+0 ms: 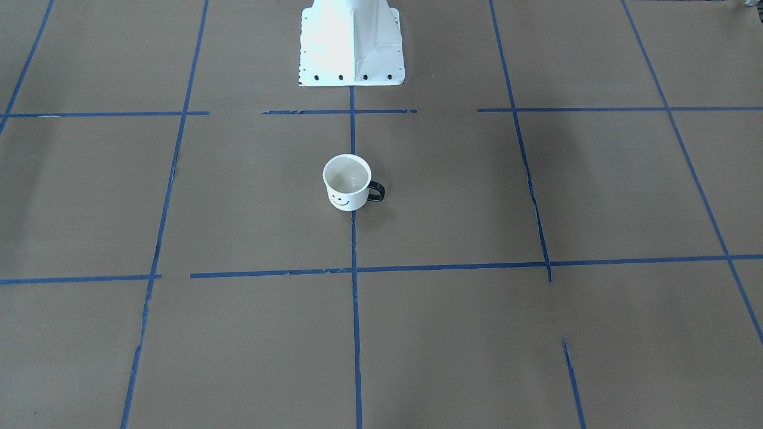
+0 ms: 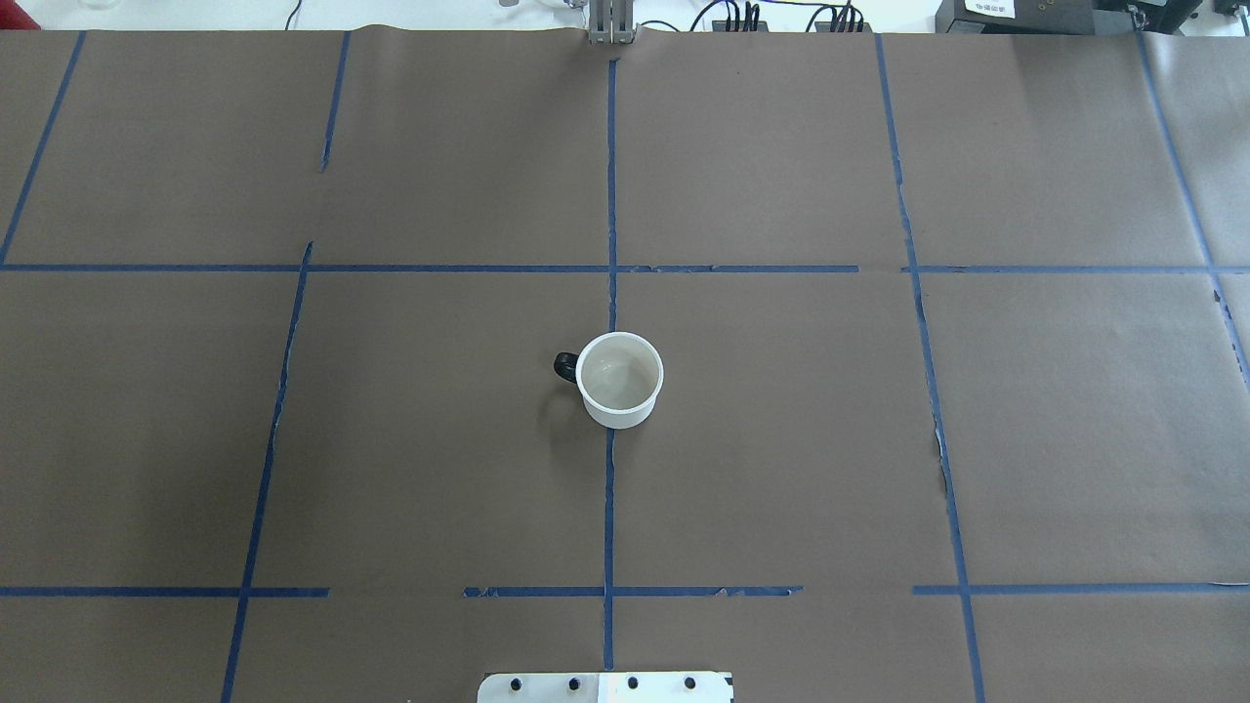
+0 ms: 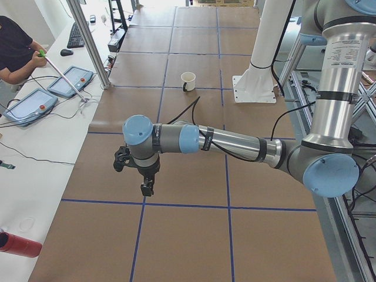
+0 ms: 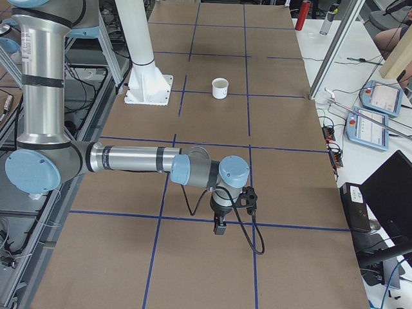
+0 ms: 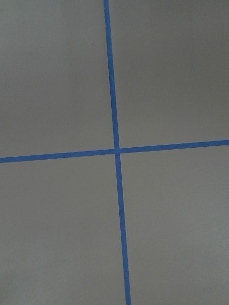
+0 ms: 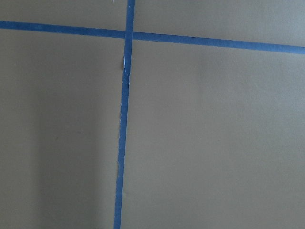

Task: Flip mug

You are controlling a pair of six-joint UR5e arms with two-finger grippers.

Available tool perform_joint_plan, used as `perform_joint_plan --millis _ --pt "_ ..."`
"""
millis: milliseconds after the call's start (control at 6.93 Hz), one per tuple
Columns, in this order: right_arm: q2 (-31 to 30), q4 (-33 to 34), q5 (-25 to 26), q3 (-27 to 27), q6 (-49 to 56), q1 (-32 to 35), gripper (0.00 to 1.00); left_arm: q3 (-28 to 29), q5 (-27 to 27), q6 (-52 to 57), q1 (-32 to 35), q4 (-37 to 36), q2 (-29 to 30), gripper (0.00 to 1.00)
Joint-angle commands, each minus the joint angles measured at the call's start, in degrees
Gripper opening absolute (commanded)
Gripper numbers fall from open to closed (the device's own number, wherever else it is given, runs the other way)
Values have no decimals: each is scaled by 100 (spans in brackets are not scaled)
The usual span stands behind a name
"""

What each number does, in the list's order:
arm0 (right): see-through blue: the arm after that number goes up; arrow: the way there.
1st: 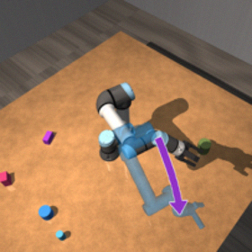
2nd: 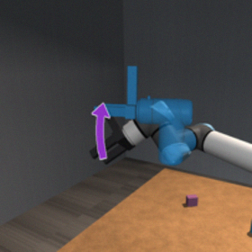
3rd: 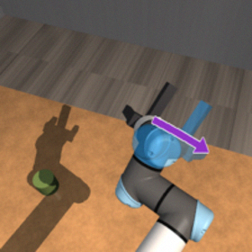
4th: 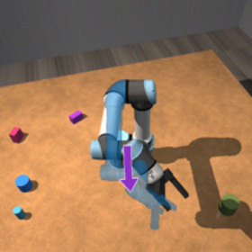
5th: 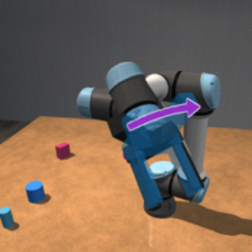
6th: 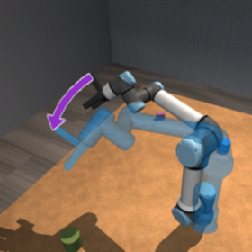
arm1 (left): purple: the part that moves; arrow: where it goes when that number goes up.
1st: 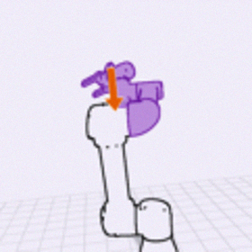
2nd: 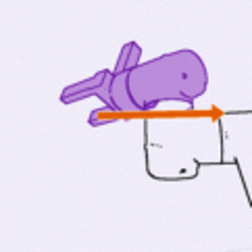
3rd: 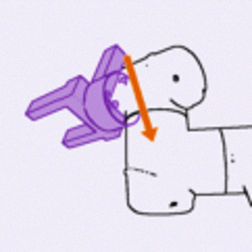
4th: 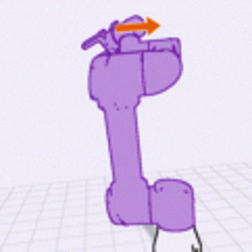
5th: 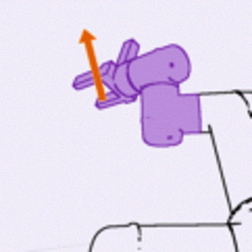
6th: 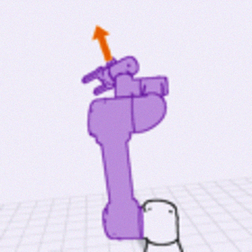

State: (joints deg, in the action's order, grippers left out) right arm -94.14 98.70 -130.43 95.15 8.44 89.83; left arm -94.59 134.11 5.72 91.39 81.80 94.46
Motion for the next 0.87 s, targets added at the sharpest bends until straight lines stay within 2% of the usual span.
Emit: perform_joint_plan --millis 0,144,433,722 --pt "1 0 0 3 0 0 100 345 -16 -79 -7 827 -25 100" --pt "1 0 0 3 0 0 100 371 10 -63 -15 585 -103 100" --pt "1 0 0 3 0 0 100 669 561 -27 -15 477 -95 100" --pt "1 0 0 3 0 0 100 705 538 -80 -15 451 -25 100"
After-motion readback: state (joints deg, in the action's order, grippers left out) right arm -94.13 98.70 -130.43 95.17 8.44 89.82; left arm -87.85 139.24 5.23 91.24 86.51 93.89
